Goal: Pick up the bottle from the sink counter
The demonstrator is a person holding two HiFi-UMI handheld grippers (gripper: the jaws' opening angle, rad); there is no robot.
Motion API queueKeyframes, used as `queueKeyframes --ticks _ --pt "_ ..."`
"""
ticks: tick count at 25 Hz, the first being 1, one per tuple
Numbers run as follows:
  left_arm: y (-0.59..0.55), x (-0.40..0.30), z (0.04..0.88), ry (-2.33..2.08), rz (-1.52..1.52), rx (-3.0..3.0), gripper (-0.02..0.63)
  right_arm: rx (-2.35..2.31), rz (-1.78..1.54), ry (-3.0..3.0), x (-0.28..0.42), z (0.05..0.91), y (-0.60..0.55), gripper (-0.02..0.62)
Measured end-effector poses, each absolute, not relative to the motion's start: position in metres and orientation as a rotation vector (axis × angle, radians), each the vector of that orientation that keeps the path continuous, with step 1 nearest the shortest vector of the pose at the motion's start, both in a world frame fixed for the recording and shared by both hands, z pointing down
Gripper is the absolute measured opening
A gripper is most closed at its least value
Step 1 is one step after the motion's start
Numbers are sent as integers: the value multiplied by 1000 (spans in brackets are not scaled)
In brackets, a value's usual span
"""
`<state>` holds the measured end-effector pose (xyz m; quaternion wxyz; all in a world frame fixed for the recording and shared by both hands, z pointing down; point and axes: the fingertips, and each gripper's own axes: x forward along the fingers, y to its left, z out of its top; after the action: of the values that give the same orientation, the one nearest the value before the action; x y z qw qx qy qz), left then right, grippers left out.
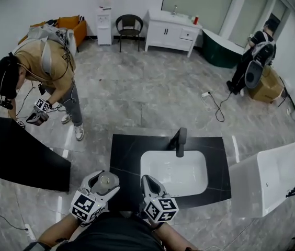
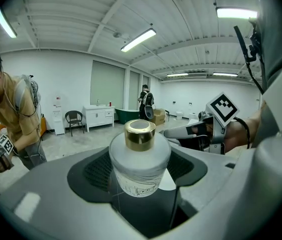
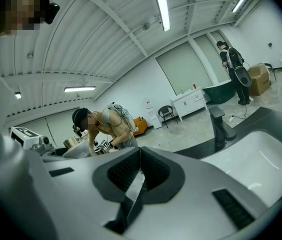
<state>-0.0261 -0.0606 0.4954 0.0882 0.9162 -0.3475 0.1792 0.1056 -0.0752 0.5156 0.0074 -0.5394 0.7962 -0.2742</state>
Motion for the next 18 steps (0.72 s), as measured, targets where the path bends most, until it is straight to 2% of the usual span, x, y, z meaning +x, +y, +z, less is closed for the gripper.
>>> queueKeyframes --ticks 6,18 --pt "-47 -42 496 -1069 552 2692 334 -1642 -858 2506 95 506 -72 8" --pt "-49 -53 492 -1115 500 2631 334 -1733 -620 2583 98 479 -74 8"
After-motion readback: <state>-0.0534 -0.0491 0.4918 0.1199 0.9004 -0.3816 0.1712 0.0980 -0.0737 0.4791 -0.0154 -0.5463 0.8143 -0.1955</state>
